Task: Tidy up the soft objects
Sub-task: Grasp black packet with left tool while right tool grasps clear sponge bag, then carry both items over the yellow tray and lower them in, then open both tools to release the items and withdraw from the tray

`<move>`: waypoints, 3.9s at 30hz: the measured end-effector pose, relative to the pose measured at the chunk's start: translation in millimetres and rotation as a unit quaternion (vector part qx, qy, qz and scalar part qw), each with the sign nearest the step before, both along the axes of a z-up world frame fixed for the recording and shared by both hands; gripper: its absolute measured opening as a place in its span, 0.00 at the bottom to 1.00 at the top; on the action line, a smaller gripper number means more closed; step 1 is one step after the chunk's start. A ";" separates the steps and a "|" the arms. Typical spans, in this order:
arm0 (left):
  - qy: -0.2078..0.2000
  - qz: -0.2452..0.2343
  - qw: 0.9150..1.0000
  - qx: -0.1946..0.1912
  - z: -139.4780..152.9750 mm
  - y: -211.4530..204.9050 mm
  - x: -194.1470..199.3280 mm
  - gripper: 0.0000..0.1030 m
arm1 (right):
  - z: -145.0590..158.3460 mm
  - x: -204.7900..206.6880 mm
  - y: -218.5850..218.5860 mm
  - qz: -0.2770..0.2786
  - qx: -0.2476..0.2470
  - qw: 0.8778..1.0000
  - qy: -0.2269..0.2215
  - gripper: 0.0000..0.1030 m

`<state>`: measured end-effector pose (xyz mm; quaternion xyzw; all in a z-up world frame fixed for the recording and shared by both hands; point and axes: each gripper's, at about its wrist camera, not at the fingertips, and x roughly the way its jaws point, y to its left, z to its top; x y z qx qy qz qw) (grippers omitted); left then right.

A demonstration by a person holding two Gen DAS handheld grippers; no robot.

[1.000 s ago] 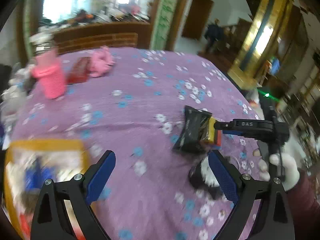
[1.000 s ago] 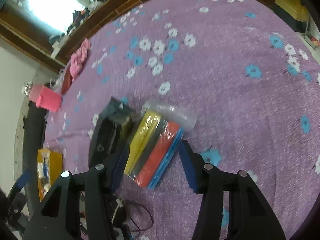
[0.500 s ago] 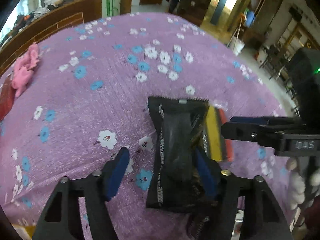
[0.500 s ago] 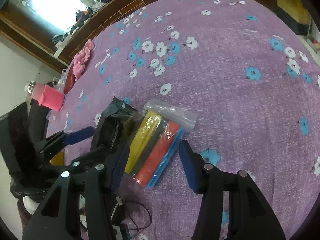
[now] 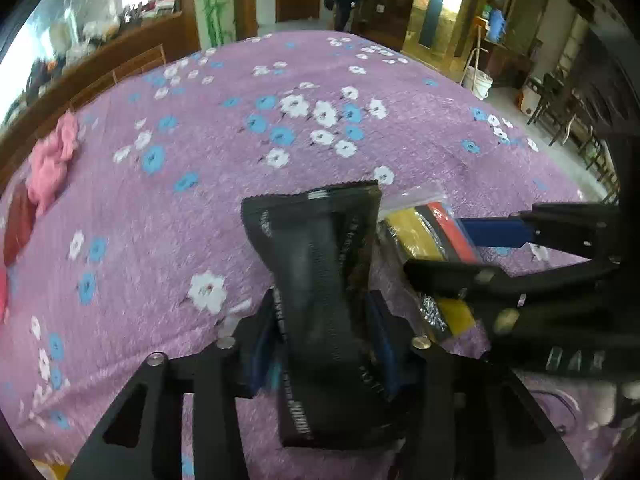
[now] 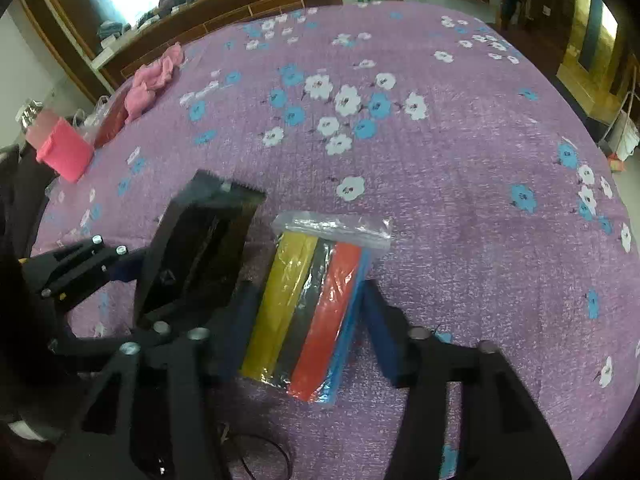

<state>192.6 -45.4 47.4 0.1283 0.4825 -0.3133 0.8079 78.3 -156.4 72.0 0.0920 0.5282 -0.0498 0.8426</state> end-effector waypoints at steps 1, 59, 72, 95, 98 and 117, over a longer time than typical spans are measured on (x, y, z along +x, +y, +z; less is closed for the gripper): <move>0.001 0.009 1.000 -0.007 1.1 4.9 1.2 0.34 | 0.2 -1.7 -1.8 -0.001 0.008 1.000 -0.001 0.40; -0.058 0.389 0.912 -0.118 91.7 410.5 -347.7 0.35 | 44.1 -143.4 254.6 0.226 0.090 0.969 -0.033 0.38; -0.035 0.401 0.908 -0.114 65.4 425.1 -287.8 0.38 | 4.4 -122.3 353.2 0.311 0.070 0.948 0.026 0.39; -0.097 0.420 0.895 -0.117 66.9 424.4 -295.3 0.78 | -8.0 -94.8 358.3 0.270 0.065 0.961 -0.007 0.44; -0.121 0.428 0.888 -0.114 77.3 421.8 -308.7 0.78 | 2.5 -102.7 352.7 0.268 0.084 0.959 -0.026 0.47; -0.295 0.525 0.796 -0.057 134.2 337.1 -418.1 1.00 | 38.5 -205.0 311.5 0.266 0.064 0.952 -0.137 0.53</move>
